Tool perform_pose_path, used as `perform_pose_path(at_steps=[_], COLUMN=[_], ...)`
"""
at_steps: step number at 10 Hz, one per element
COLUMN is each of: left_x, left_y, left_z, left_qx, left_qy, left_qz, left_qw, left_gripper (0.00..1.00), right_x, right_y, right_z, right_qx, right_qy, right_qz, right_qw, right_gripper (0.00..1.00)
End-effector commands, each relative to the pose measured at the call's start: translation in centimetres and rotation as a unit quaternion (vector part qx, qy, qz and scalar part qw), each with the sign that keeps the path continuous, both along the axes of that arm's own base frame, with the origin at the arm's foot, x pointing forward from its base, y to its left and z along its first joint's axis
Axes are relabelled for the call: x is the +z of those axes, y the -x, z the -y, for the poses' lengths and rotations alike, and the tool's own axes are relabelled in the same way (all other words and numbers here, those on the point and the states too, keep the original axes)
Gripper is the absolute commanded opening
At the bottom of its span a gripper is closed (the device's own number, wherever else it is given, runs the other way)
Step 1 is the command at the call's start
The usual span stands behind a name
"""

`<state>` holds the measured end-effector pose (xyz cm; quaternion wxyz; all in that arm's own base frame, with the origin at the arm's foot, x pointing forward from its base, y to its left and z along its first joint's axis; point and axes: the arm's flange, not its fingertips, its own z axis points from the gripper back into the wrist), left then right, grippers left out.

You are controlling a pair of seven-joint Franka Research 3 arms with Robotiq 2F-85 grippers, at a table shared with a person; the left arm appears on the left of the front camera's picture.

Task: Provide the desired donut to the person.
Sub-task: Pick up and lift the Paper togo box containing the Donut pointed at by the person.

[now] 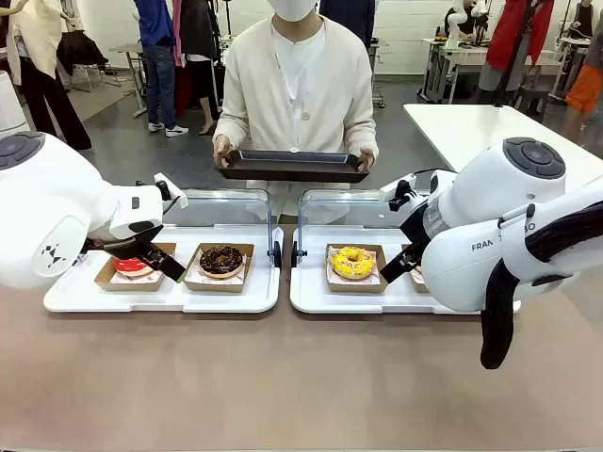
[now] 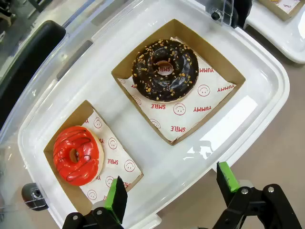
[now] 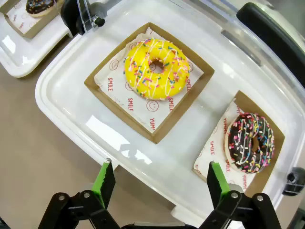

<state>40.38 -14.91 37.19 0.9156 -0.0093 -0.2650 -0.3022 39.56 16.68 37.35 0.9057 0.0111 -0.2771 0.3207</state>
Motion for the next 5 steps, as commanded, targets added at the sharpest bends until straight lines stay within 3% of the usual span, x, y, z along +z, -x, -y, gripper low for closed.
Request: perform_pose_path(at_steps=[1, 5], left_x=[-0.01, -0.01], left_y=[0.01, 0.01], left_z=[0.0, 0.0], left_qx=[0.0, 0.0], left_qy=[0.0, 0.0], left_qz=[0.0, 0.0], left_qw=[1.0, 1.0], left_gripper=[1.0, 1.0], right_x=[0.0, 0.0], right_y=[0.0, 0.0], right_z=[0.0, 0.0], right_qx=[0.0, 0.0], right_qy=[0.0, 0.0], right_qz=[0.0, 0.0], right_qw=[1.0, 1.0], right_gripper=[1.0, 1.0])
